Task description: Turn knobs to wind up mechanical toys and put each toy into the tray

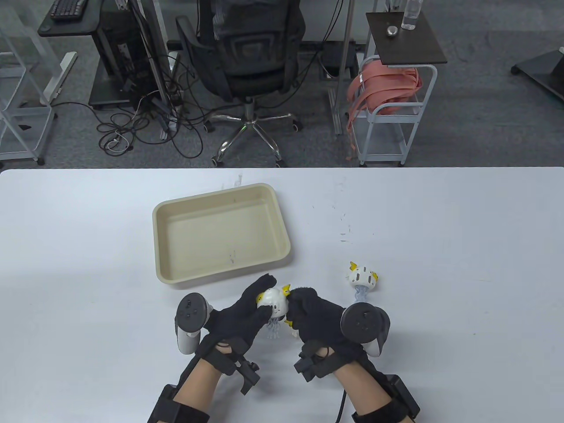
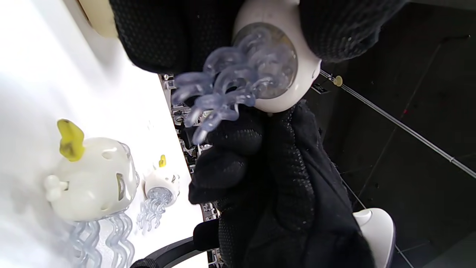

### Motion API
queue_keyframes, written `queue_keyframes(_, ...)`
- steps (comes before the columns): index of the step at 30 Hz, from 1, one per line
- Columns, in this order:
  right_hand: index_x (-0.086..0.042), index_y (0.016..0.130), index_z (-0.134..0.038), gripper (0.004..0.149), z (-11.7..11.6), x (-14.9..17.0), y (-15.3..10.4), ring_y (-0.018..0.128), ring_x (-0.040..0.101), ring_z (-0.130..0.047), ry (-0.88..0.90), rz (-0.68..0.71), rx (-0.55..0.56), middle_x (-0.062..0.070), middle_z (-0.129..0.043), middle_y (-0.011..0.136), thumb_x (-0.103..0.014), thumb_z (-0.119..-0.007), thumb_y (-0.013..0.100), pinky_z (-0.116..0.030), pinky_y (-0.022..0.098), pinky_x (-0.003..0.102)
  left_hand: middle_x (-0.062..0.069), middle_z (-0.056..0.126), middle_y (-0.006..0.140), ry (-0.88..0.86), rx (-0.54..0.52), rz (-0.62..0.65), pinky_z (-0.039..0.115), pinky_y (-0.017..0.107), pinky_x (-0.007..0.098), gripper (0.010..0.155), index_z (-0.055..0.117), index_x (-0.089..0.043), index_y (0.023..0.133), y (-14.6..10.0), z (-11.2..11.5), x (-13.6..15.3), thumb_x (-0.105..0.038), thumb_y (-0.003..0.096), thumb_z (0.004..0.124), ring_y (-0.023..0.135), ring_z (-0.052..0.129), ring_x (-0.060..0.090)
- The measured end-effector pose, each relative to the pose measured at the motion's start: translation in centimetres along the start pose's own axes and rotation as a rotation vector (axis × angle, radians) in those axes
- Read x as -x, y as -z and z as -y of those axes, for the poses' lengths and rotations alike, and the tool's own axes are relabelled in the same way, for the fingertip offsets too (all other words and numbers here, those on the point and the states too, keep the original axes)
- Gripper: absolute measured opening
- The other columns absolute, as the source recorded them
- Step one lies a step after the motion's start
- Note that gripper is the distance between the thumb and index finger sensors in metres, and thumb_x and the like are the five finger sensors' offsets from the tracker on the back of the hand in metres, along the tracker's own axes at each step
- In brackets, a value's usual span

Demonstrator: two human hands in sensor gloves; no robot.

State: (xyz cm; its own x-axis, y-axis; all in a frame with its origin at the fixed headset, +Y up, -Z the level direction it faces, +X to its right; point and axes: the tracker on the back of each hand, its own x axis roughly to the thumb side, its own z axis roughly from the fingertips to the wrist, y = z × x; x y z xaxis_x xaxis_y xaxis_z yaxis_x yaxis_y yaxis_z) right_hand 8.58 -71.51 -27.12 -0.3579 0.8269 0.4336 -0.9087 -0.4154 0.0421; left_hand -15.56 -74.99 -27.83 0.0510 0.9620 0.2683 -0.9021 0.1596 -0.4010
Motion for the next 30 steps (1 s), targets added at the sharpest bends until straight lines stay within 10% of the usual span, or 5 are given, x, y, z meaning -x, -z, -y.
queue_keyframes(14, 0.007, 0.05, -0.09, 0.043, 0.5, 2.4, -0.1, -0.001, 0.004, -0.094, 0.29, -0.294, -0.027, -0.002, -0.101, 0.019, -0.033, -0.078, 0.049, -0.083, -0.002, 0.029, 0.01, 0.073, 0.112, 0.095, 0.038, 0.045, 0.072, 0.07, 0.05, 0.067, 0.056, -0.043, 0.111, 0.1, 0.3, -0.5, -0.039, 0.0481, 0.079, 0.089, 0.092, 0.03)
queue_keyframes(30, 0.006, 0.088, -0.069, 0.048, -0.3, -0.2, 0.0, 0.045, 0.03, -0.094, 0.072, -0.049, -0.055, 0.02, -0.092, 0.068, -0.022, -0.077, 0.05, -0.079, 0.034, 0.048, 0.016, 0.078, 0.104, 0.006, -0.02, 0.004, 0.078, 0.064, 0.045, 0.07, 0.048, -0.031, 0.114, -0.1, -0.3, 0.0, -0.044, 0.0497, 0.073, 0.077, 0.098, 0.027)
